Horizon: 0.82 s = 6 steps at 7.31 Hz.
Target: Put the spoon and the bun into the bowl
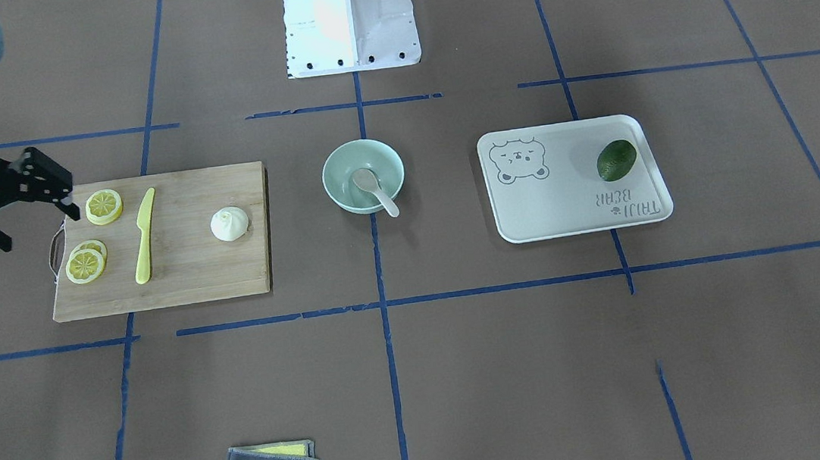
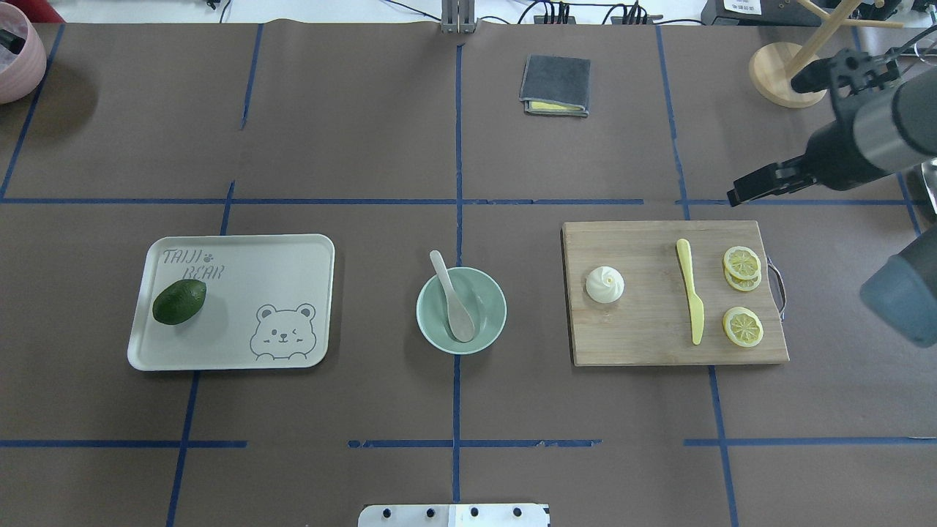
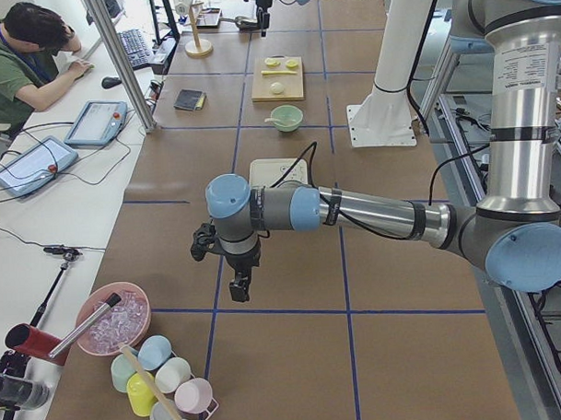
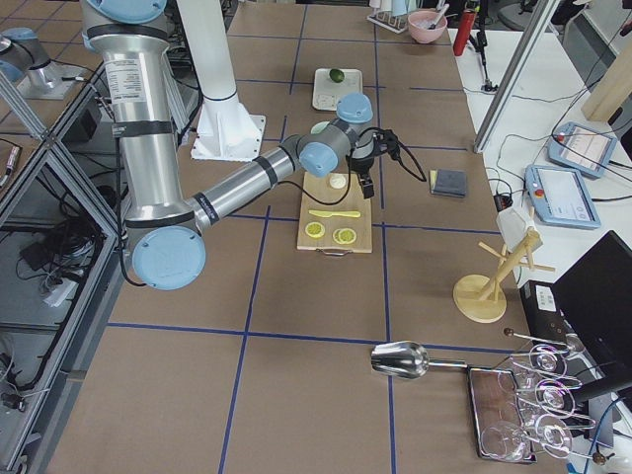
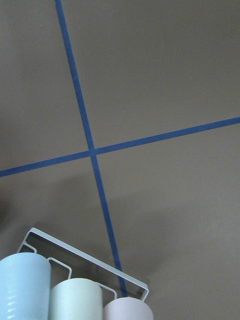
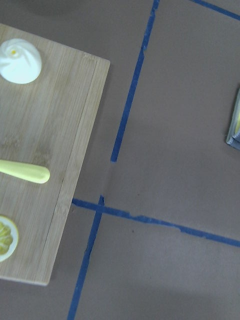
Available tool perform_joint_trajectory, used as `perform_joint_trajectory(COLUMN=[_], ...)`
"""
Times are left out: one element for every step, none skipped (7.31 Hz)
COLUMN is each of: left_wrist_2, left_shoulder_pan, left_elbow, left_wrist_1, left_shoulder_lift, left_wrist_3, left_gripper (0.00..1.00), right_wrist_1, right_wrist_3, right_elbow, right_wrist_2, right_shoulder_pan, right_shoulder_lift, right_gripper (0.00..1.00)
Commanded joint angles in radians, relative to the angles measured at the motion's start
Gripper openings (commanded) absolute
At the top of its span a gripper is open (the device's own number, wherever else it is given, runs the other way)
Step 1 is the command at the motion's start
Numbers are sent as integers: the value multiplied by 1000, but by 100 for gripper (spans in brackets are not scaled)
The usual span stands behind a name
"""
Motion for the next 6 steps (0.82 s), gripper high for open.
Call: perform_joint_trajectory(left_wrist_2=[0, -1, -3, -4, -3, -3], left_shoulder_pan=[-2, -2, -2, -2, -2, -2], left_elbow=[-6, -6, -8, -9, -8, -9], left_wrist_1=[19, 19, 18, 18, 18, 18], left_shoulder_lift=[-3, -3, -3, -3, -3, -3], left_wrist_3=[-1, -1, -1, -1, -1, -1], left_gripper=[100, 100, 100, 100, 100, 100], right_wrist_1=[-1, -1, -1, -3, -3, -1], right_wrist_3=[189, 211, 237, 268, 290, 293], right_elbow=[-54, -57, -69, -80, -106, -143], right_wrist_2=[-221, -261, -305, -359, -372, -389], right_shoulder_pan=[-224, -278, -330, -379, -409, -421], right_shoulder_lift=[97, 100, 102, 118, 138, 161], right_gripper=[100, 100, 98, 97, 95, 92])
